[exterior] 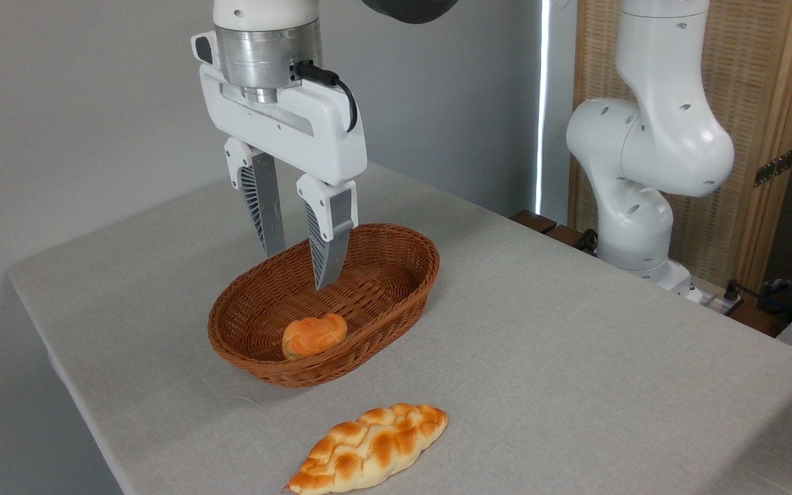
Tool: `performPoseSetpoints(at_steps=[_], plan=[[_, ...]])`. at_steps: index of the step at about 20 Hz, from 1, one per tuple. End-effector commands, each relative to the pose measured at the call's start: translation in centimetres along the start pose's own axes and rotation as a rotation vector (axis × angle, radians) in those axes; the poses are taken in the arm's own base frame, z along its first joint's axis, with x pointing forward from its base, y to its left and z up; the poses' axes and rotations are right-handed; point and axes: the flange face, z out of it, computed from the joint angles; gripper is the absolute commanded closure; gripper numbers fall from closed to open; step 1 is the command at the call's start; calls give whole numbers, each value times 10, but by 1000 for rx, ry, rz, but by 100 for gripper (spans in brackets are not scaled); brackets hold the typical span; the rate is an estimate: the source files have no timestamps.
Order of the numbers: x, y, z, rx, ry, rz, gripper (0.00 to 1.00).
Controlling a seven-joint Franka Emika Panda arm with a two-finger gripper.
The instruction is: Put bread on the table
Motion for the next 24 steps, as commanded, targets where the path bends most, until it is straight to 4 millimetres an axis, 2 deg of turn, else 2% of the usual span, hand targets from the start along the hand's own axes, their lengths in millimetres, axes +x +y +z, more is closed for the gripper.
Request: performPoseSetpoints(at_steps=[1,6,7,10,12,17,19,21,24], plan=[[0,-1,-5,-18,2,2,0],[3,9,7,-24,-13,22,0],[6,18,17,-28,-29,39,0],[10,28,24,-17,-20,58,0],[17,42,40,-17,-20,83,0],[25,60,66,-9,-16,121,0],[29,61,74,10,-1,133,0],[28,64,92,49,-28,213,0],[27,63,94,55,-37,257,0]])
